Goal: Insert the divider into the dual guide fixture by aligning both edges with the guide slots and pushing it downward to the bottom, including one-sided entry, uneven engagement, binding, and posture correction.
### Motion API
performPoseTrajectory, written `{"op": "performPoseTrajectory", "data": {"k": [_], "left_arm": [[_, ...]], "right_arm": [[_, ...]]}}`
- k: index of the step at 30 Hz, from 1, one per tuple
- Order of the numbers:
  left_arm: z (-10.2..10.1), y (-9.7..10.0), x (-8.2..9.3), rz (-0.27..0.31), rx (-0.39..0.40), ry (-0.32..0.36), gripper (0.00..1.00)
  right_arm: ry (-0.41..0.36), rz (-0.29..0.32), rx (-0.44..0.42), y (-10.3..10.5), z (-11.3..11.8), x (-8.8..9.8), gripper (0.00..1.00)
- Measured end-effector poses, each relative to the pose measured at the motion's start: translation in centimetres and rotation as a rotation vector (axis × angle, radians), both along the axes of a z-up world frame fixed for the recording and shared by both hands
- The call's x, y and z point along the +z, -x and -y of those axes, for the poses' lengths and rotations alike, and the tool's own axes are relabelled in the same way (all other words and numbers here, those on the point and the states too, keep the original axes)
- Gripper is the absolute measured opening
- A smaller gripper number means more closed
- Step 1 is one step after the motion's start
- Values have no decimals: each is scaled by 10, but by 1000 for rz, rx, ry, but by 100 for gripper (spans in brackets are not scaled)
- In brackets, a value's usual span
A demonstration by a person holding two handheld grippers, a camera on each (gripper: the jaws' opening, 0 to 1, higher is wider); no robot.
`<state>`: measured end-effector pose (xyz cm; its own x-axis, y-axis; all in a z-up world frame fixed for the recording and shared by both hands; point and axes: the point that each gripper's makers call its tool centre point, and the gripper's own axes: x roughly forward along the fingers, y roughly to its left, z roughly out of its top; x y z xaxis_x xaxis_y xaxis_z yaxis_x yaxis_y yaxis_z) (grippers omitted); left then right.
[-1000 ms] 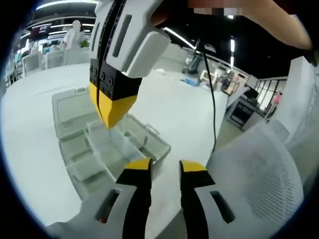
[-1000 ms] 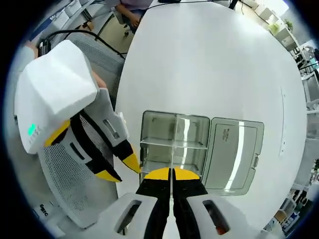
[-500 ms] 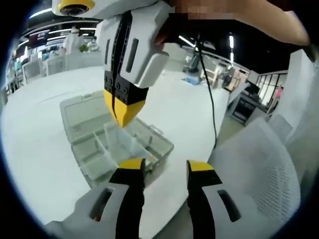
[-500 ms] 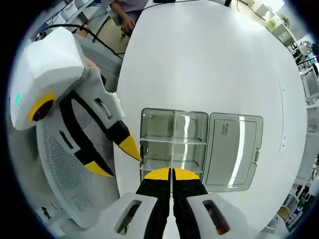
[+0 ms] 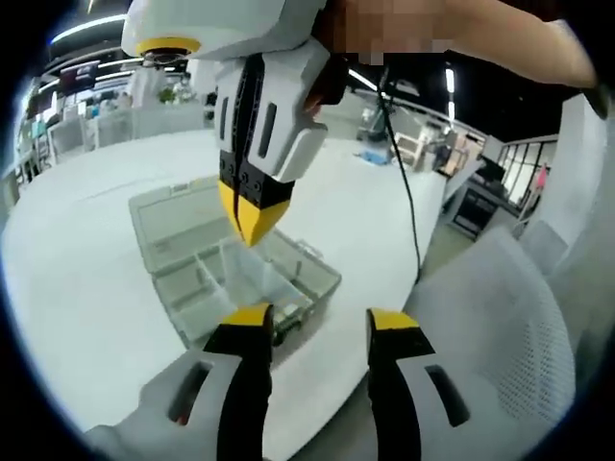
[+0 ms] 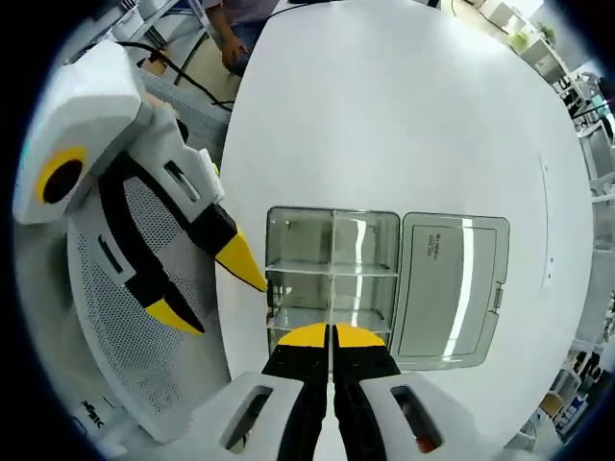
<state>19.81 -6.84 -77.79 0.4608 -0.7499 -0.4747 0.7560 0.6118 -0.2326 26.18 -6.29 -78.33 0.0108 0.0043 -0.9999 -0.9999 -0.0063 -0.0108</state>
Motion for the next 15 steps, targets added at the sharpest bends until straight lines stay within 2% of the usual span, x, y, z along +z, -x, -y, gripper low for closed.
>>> {"op": "performPoseTrajectory", "data": {"k": [15], "left_arm": [[-7,-4,1,1,15,-1,37]], "right_arm": [[-7,-1,-6,0,-2,-1,0]]}}
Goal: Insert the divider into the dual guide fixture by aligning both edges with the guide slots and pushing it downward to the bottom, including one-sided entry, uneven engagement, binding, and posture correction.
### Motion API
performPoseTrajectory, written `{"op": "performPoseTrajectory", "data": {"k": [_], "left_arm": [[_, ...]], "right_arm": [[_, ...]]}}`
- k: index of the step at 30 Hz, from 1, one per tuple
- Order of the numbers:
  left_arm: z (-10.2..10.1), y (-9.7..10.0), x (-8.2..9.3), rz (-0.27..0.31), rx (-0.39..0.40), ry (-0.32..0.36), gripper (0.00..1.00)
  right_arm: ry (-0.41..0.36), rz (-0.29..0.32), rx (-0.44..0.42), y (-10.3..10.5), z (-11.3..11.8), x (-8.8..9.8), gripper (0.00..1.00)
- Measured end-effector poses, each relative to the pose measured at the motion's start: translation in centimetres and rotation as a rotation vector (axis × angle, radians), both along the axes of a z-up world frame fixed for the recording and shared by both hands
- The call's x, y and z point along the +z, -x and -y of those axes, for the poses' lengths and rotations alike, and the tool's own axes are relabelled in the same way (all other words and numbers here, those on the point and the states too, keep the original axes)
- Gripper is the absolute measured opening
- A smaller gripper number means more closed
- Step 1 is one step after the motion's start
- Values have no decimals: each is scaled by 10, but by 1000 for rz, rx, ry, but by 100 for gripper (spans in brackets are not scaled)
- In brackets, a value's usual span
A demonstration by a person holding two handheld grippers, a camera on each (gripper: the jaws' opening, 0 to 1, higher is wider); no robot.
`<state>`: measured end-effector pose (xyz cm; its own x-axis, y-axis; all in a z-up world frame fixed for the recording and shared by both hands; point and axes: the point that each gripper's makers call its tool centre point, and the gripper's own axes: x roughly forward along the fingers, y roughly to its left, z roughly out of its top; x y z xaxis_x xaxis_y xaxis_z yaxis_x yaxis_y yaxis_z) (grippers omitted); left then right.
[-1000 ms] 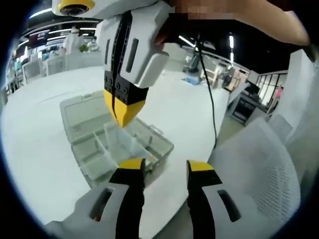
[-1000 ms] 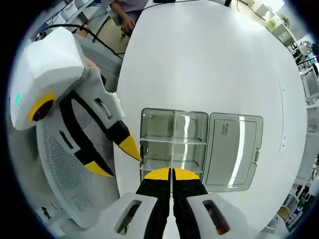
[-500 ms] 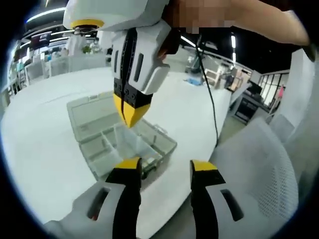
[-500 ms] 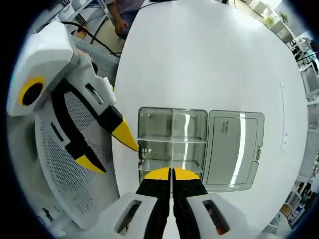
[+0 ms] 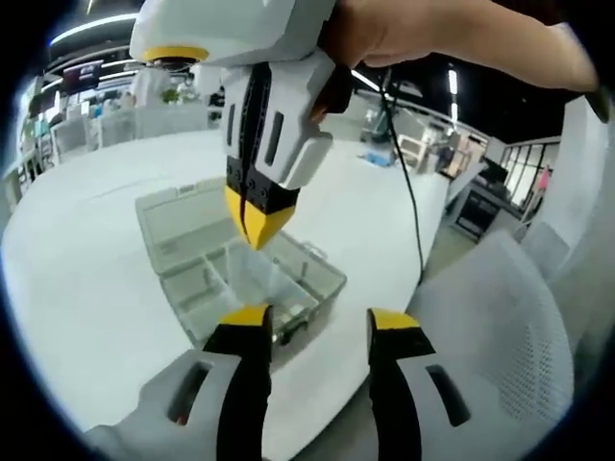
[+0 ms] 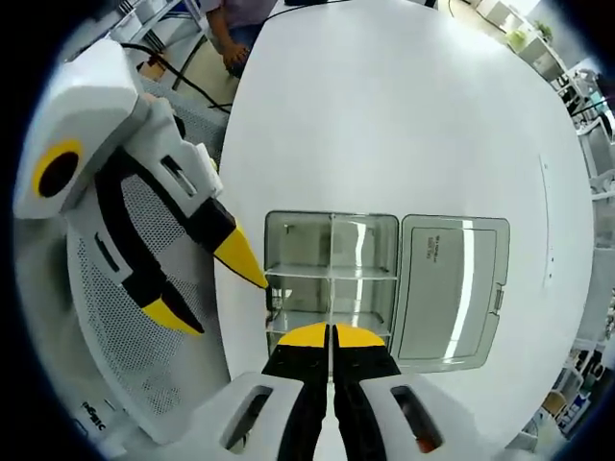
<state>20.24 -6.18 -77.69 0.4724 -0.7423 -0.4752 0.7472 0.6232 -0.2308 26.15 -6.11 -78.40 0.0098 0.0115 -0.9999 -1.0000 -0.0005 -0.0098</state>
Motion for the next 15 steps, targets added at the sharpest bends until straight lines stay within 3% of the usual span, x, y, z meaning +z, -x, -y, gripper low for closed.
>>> {"op": "performPoseTrajectory", "data": {"k": [15], "left_arm": [[-1,0,-1,-1,12,3,37]], "right_arm": [[6,-2,13,2,3,1,0]]}}
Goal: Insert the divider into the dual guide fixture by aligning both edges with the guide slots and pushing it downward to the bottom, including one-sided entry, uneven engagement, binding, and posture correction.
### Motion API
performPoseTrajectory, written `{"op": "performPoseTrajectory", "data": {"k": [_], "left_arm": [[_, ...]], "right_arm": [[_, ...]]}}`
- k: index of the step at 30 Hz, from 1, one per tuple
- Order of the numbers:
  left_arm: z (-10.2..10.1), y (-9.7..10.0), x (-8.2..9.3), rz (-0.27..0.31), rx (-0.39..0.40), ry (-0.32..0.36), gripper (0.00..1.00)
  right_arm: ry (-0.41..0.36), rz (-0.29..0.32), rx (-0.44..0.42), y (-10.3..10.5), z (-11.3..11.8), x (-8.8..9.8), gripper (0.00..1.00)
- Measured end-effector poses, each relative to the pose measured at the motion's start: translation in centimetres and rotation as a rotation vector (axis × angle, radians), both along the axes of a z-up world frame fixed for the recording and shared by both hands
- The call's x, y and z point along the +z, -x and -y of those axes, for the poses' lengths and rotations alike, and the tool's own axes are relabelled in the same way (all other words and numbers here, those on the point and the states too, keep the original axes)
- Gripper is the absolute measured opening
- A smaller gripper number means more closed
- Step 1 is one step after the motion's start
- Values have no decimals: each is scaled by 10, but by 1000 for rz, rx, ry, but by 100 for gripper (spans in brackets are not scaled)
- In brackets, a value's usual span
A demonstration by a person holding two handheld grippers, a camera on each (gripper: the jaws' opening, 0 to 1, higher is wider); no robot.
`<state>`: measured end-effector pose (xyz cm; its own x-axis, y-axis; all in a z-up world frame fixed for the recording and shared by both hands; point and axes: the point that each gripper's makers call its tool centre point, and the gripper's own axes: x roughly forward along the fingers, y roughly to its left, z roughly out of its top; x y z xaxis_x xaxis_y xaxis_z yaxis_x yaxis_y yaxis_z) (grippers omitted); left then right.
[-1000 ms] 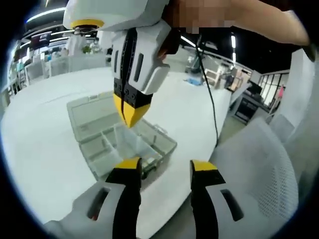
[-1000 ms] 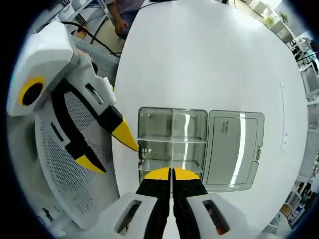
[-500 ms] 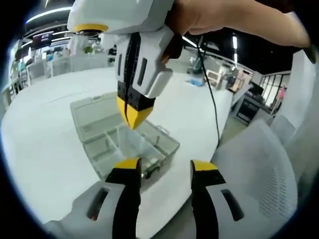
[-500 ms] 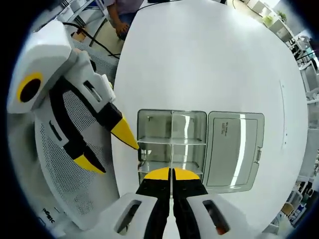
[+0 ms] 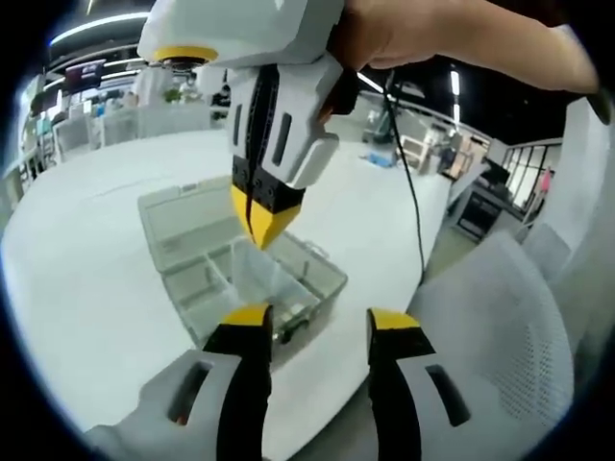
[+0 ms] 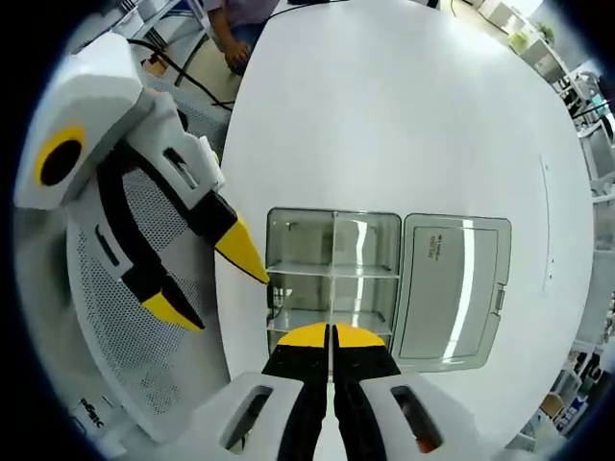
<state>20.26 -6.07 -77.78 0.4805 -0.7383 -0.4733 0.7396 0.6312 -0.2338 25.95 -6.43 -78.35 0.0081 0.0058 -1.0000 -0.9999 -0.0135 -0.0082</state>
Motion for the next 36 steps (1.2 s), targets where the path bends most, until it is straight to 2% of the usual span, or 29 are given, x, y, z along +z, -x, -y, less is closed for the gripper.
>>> {"op": "performPoseTrajectory", "data": {"k": [9,19,23,36], "left_arm": [[-1,0,2,4,5,0,37],[-3,1,3,3,9,2,37],[-2,1,3,4,8,2,37],[-3,1,2,4,11,2,37]], "right_arm": [[11,4,22,2,1,0,0],[4,5,5,-4,-3,-3,0],[-5,8,0,-3,-3,2,0],[-16,13,4,-3,-5,-4,0]]}}
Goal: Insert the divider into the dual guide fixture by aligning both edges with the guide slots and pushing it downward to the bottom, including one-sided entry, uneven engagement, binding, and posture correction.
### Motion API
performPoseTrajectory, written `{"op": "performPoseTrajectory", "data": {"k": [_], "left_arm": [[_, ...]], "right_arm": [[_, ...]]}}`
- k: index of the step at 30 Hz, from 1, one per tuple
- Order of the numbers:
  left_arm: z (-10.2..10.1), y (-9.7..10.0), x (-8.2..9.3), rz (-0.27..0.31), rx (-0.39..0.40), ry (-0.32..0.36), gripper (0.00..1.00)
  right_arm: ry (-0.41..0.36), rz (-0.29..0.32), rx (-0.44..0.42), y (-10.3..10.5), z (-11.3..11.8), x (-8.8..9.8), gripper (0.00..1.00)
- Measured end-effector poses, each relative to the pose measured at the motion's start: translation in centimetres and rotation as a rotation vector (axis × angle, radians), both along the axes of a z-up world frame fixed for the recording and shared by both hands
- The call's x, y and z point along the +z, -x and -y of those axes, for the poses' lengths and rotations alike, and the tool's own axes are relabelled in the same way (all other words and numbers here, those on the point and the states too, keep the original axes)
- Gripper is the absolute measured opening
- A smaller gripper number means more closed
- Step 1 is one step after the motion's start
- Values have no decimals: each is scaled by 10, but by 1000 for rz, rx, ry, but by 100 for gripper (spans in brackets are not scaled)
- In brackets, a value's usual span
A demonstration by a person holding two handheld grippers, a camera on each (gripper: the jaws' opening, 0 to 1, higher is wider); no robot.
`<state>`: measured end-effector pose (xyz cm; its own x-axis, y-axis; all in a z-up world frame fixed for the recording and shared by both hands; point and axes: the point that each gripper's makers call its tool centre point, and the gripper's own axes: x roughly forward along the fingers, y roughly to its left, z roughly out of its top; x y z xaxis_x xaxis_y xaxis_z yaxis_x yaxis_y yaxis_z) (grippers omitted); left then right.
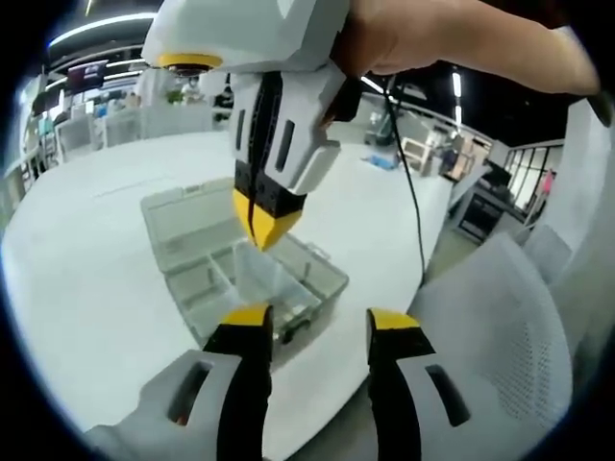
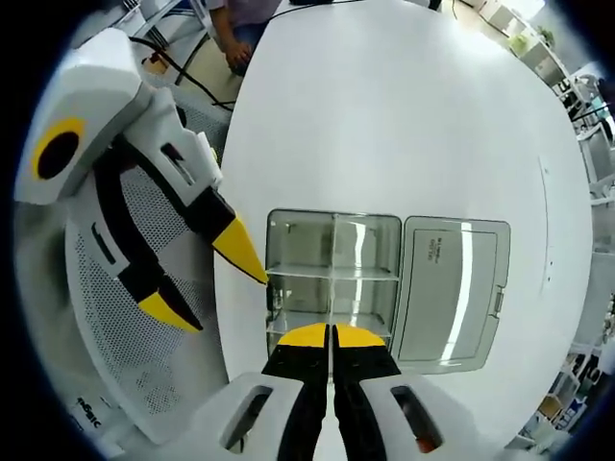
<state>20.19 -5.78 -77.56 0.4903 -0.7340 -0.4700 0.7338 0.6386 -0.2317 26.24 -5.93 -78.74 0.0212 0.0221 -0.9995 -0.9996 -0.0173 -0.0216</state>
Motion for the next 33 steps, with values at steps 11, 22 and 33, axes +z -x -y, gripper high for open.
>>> {"op": "performPoseTrajectory", "data": {"k": [11,22,33], "left_arm": [[0,0,1,2,2,1,37],[-2,0,2,3,5,-1,37],[-1,0,2,6,0,-2,37]], "right_arm": [[1,-4,0,4,0,2,0],[-12,1,-6,6,-2,1,0],[-18,5,-27,4,1,3,0]]}}
